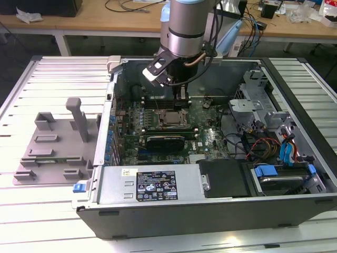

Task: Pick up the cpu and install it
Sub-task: 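Close the cpu cover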

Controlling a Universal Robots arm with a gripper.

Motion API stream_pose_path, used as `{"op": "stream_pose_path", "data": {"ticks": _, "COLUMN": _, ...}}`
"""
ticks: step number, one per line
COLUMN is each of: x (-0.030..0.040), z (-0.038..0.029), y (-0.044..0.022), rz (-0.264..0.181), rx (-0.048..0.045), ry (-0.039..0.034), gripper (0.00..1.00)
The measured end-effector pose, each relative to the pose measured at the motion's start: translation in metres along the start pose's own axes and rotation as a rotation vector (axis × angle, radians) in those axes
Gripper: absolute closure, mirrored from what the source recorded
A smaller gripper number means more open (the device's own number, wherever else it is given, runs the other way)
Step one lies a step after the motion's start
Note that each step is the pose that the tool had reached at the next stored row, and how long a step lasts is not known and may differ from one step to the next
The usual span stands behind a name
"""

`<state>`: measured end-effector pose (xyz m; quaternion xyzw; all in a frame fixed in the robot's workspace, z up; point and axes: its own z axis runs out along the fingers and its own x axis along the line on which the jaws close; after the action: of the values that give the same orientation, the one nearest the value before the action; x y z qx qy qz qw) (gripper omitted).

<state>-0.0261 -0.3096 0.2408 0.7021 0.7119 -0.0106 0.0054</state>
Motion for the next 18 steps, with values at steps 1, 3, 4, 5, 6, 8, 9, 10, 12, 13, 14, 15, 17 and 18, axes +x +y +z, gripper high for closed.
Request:
{"op": "stream_pose_path", "data": {"ticks": 1, "x": 0.0, "z": 0.0002, "y": 0.0, "rz": -0.032, "rx": -0.0007, "ry": -0.0002, "gripper": 0.89}}
{"op": "stream_pose_path", "data": {"ticks": 3, "x": 0.0, "z": 0.0004, "y": 0.0, "rz": -0.079, "rx": -0.0018, "ry": -0.0006, "gripper": 0.89}}
{"op": "stream_pose_path", "data": {"ticks": 4, "x": 0.0, "z": 0.0004, "y": 0.0, "rz": -0.116, "rx": -0.0027, "ry": -0.0008, "gripper": 0.89}}
{"op": "stream_pose_path", "data": {"ticks": 5, "x": 0.0, "z": 0.0005, "y": 0.0, "rz": -0.149, "rx": -0.0035, "ry": -0.0009, "gripper": 0.89}}
{"op": "stream_pose_path", "data": {"ticks": 6, "x": 0.0, "z": 0.0005, "y": 0.0, "rz": -0.179, "rx": -0.0042, "ry": -0.0012, "gripper": 0.89}}
{"op": "stream_pose_path", "data": {"ticks": 8, "x": 0.0, "z": 0.0005, "y": 0.0, "rz": -0.229, "rx": -0.0053, "ry": -0.0016, "gripper": 0.89}}
{"op": "stream_pose_path", "data": {"ticks": 9, "x": 0.0, "z": 0.0005, "y": 0.0, "rz": -0.245, "rx": -0.0057, "ry": -0.0017, "gripper": 0.89}}
{"op": "stream_pose_path", "data": {"ticks": 10, "x": 0.0, "z": 0.0005, "y": 0.0, "rz": -0.256, "rx": -0.0059, "ry": -0.0018, "gripper": 0.89}}
{"op": "stream_pose_path", "data": {"ticks": 12, "x": 0.0, "z": 0.0005, "y": 0.0, "rz": -0.289, "rx": -0.0067, "ry": -0.0021, "gripper": 0.89}}
{"op": "stream_pose_path", "data": {"ticks": 13, "x": 0.0, "z": 0.0005, "y": 0.0, "rz": -0.308, "rx": -0.0071, "ry": -0.0022, "gripper": 0.89}}
{"op": "stream_pose_path", "data": {"ticks": 14, "x": 0.0, "z": 0.0005, "y": 0.0, "rz": -0.324, "rx": -0.0075, "ry": -0.0023, "gripper": 0.89}}
{"op": "stream_pose_path", "data": {"ticks": 15, "x": 0.0, "z": 0.0005, "y": 0.0, "rz": -0.342, "rx": -0.0079, "ry": -0.0024, "gripper": 0.89}}
{"op": "stream_pose_path", "data": {"ticks": 17, "x": 0.0, "z": 0.0005, "y": 0.0, "rz": -0.384, "rx": -0.0088, "ry": -0.0027, "gripper": 0.89}}
{"op": "stream_pose_path", "data": {"ticks": 18, "x": 0.0, "z": 0.0005, "y": -0.0001, "rz": -0.406, "rx": -0.0093, "ry": -0.0029, "gripper": 0.89}}
